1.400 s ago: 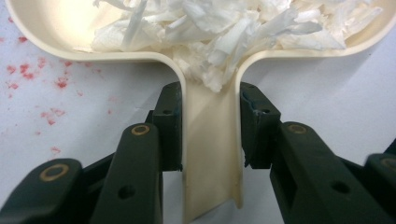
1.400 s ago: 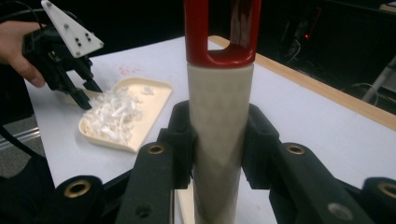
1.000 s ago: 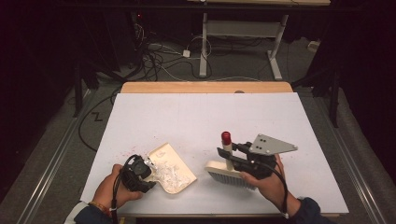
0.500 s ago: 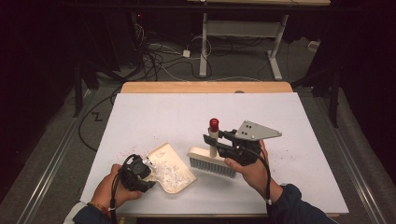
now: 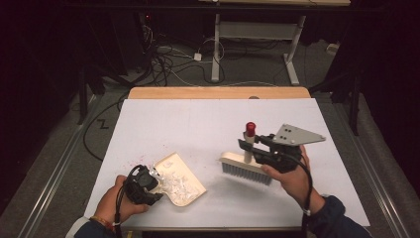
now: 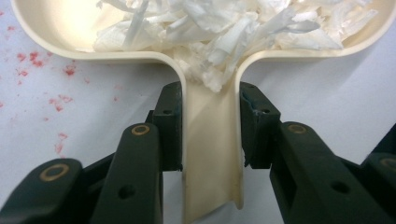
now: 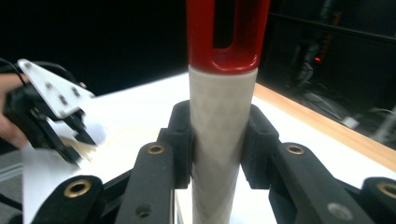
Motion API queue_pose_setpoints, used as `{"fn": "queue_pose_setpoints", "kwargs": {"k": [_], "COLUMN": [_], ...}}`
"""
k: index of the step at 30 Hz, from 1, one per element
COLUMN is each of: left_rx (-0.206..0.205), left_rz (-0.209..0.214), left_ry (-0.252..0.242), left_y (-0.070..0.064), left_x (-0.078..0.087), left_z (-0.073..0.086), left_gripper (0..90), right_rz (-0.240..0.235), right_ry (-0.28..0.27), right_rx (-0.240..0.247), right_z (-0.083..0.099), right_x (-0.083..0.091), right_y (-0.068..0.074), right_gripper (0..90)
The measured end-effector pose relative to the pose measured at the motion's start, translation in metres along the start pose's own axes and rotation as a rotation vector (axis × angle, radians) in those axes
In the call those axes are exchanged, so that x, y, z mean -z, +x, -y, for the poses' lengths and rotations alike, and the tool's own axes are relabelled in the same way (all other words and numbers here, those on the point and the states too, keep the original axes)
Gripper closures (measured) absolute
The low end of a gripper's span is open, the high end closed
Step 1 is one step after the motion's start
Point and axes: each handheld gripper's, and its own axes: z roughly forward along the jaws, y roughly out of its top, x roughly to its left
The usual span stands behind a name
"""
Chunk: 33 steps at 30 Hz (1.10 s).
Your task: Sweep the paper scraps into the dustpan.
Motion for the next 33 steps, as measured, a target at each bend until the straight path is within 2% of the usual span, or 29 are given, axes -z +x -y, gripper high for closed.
{"fn": "queue_pose_setpoints", "kwargs": {"k": [5, 10, 14, 20, 25, 26, 33], "left_rx": [0.005, 0.006, 0.008, 0.007, 0.006, 0.005, 0.000], "left_rz": [0.003, -0.002, -0.004, -0.004, -0.002, -0.004, -0.007], "left_ry": [0.004, 0.008, 0.011, 0.015, 0.018, 0.017, 0.018], "left_y": [0.000, -0.001, -0.002, -0.002, -0.002, -0.002, -0.003], "left_x": [-0.001, -0.001, -0.002, -0.003, -0.003, -0.004, -0.003], "left_z": [0.000, -0.001, -0.001, -0.001, -0.002, -0.002, -0.003], "left_gripper": [63.3, 63.2, 63.2, 63.2, 63.2, 63.2, 63.2], "right_rz": [0.084, 0.114, 0.136, 0.142, 0.108, 0.085, 0.044], "right_ry": [0.010, 0.039, 0.075, 0.093, 0.117, 0.117, 0.082], "right_rx": [0.004, 0.003, 0.000, -0.030, -0.039, -0.041, -0.015], "right_z": [0.010, 0.021, 0.033, 0.045, 0.050, 0.052, 0.045], "right_x": [0.049, 0.091, 0.113, 0.133, 0.133, 0.124, 0.080], "right_y": [-0.017, -0.026, -0.026, -0.026, -0.023, -0.020, -0.019], "right_gripper": [69.7, 69.7, 69.6, 69.7, 69.6, 69.7, 69.7]}}
